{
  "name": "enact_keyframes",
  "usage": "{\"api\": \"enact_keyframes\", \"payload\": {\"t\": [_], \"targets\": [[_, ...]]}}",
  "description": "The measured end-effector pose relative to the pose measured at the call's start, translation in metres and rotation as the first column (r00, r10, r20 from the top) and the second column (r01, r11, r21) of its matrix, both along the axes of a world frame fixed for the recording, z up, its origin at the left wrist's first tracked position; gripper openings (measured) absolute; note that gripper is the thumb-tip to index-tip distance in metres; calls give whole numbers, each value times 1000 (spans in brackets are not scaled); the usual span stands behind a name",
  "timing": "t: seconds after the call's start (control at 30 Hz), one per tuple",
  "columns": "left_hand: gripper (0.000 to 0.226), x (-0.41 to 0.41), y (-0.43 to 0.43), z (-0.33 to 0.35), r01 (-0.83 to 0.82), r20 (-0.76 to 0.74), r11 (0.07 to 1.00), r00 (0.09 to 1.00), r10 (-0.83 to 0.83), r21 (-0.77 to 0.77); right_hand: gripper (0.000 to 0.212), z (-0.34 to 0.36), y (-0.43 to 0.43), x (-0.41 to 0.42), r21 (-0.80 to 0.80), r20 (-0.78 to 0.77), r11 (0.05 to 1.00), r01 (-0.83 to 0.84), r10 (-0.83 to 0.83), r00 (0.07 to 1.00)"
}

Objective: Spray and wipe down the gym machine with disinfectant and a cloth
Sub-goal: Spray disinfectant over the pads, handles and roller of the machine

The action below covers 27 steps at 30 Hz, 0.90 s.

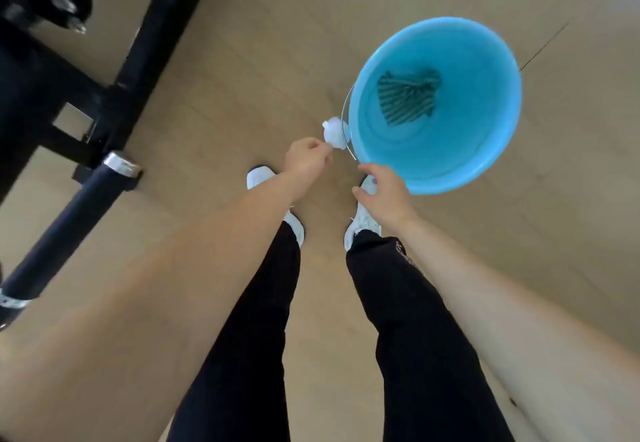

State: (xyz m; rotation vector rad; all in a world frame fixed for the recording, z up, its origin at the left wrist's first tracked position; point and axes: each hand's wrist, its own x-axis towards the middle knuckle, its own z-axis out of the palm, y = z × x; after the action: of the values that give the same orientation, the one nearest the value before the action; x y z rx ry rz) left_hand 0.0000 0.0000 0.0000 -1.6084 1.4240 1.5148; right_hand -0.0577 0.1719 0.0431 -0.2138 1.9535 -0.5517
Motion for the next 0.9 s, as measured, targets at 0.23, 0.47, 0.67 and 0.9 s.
{"api": "enact_keyframes", "payload": {"t": [0.23,0.47,0.67,0.9], "targets": [[30,-21,8,-73,8,65,1000,998,-7,-17,63,-41,15,21,-8,-232,999,-43,40,972],[16,2,-7,-58,117,154,991,982,-106,-61,73,-35,10,29,49,-228,997,-56,65,971],[20,46,-27,17,121,118,992,986,-115,-47,81,-3,-8,22,51,-107,994,-101,106,989],[23,84,-57,163,309,56,951,950,-308,-10,94,74,-50,32,-94,-57,938,-334,330,942]]}}
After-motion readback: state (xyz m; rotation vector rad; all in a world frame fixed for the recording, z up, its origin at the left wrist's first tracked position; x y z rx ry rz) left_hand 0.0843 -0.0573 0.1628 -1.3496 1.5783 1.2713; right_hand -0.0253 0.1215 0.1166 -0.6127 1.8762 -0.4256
